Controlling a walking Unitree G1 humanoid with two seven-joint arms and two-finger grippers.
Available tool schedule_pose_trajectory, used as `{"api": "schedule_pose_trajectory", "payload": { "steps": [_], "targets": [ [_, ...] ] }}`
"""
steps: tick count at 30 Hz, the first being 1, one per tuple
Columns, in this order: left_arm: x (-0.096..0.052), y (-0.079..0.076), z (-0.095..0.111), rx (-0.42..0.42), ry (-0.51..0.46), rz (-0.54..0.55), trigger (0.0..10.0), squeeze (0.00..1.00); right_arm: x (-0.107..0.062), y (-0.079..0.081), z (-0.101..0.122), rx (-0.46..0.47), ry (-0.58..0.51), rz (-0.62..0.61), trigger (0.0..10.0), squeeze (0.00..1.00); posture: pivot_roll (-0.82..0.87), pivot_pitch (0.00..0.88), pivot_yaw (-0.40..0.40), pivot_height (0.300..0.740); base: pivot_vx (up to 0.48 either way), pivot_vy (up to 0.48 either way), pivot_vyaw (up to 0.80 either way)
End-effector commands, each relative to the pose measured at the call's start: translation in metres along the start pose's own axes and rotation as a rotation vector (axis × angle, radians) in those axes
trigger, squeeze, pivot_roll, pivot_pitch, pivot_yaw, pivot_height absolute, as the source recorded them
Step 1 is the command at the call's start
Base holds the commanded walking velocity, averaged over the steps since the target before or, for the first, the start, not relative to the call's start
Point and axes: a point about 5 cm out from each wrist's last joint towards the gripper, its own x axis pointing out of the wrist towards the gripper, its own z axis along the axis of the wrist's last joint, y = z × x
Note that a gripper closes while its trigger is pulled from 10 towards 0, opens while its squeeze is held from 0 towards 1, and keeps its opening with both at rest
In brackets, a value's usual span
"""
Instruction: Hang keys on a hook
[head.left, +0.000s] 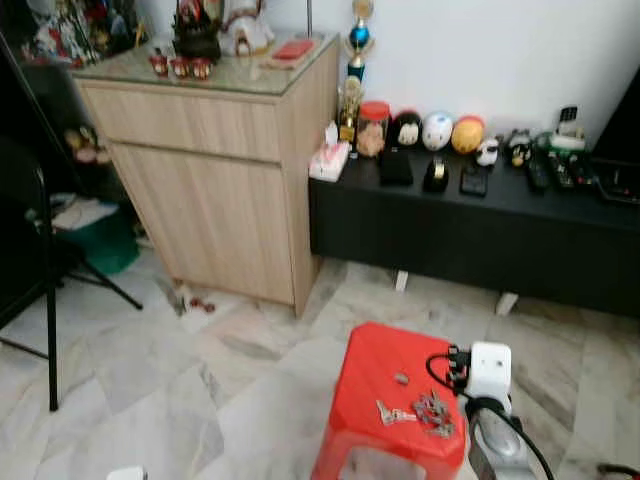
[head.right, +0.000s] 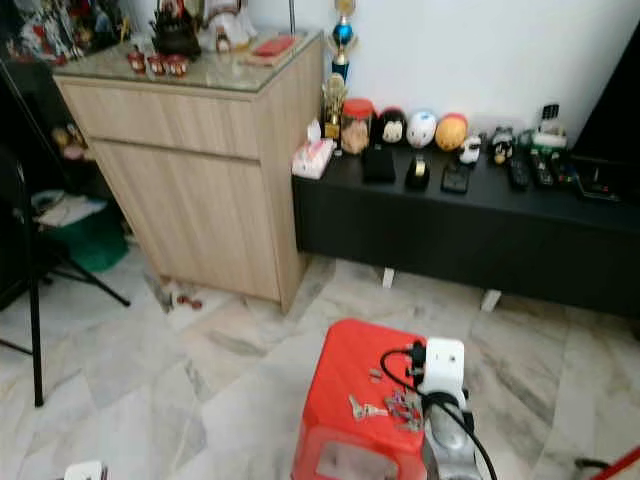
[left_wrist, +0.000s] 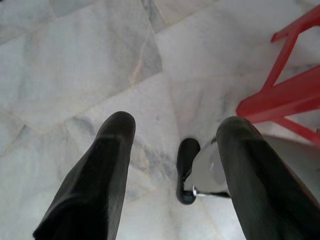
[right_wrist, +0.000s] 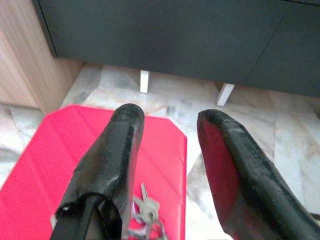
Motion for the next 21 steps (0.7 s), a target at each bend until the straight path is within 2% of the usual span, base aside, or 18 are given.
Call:
{"api": "schedule_pose_trajectory", "payload": {
  "steps": [1,10,21],
  "targets": [
    [-0.002,0.004,-0.002,0.0,0.008,0.011,10.0,0.0,0.002,-0.002,0.0,-0.008,0.029,-0.006,10.0,0.0,0.19,0.002,-0.011,0.65,0.0,0.0,0.0],
    [-0.002,0.003,-0.002,-0.001,0.009,0.01,10.0,0.0,0.01,-0.004,0.007,-0.033,0.055,-0.009,10.0,0.0,0.19,0.001,-0.013,0.65,0.0,0.0,0.0],
    [-0.001,0.003,-0.002,-0.01,0.005,0.014,10.0,0.0,0.013,0.004,0.006,-0.018,0.11,0.012,10.0,0.0,0.2,0.0,-0.018,0.65,0.0,0.0,0.0]
  ]
}}
